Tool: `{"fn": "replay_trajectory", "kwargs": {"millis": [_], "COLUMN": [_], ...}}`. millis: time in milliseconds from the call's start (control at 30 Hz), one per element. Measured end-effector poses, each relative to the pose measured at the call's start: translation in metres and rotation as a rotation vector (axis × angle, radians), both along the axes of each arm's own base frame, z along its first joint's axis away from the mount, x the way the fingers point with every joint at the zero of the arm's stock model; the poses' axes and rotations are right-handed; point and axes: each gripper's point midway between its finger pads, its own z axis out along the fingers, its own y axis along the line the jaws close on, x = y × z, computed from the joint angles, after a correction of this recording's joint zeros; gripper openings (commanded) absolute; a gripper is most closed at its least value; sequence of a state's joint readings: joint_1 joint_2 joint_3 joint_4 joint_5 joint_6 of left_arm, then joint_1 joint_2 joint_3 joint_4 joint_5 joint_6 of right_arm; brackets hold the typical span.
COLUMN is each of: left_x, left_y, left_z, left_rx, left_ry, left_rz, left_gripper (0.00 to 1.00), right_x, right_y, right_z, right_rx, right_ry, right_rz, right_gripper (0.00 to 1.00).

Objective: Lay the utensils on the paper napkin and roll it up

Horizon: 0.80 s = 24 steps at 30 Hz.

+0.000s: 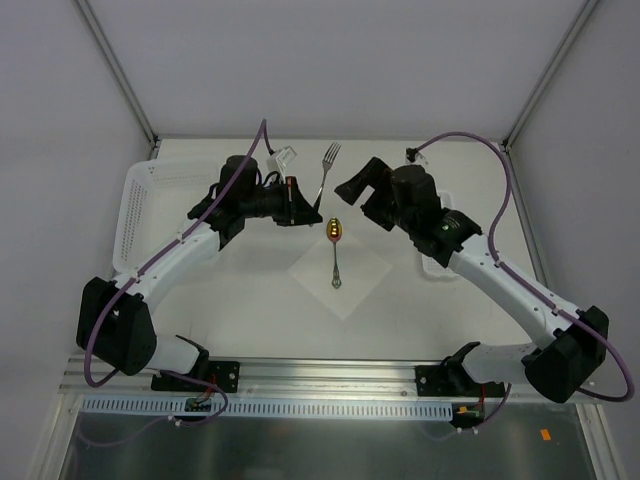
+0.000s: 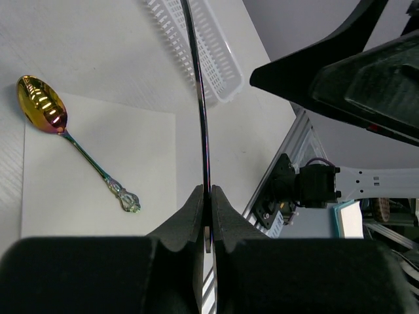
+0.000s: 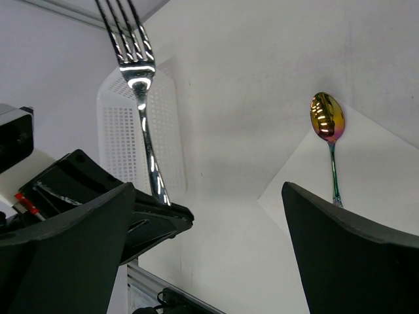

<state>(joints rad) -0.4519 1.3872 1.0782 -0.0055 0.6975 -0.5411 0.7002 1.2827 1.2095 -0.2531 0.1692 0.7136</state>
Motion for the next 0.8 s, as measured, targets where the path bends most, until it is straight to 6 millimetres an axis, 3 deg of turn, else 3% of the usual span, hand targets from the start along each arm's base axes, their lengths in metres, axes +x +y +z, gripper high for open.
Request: {"fn": "replay_trajectory", "kwargs": {"millis": [100, 300, 433, 600, 800], "left_x": [0.0, -0.001, -0.001, -0.001, -0.003], "left_y": [0.0, 0.0, 0.001, 0.0, 0.001], "left_z": [-0.002, -0.006, -0.006, -0.008, -0.014], "left_rx": [-0.001, 0.002, -0.001, -0.005, 0.001], "left_ry": [0.002, 0.011, 0.016, 0.022, 0.037], "left_rz": [0.001, 0.002, 0.004, 0.007, 0.007], "left_gripper": [0.0, 0.0, 0.0, 0.0, 0.0], "right_x": [0.0, -0.002, 0.003, 0.005, 0.015], "right_y": [-0.003, 0.016, 0.033, 0.037, 0.043], "right_z": [-0.015, -0.021, -0.023, -0.034, -0.023], "right_rx": [0.001, 0.008, 0.019, 0.003, 0.021], "right_ry": [0.029, 0.071, 0.077, 0.095, 0.071], "right_rz": [0.011, 0.104, 0.163, 0.183, 0.186], "right_gripper": [0.99, 0.97, 0.79, 0.56, 0.52]}}
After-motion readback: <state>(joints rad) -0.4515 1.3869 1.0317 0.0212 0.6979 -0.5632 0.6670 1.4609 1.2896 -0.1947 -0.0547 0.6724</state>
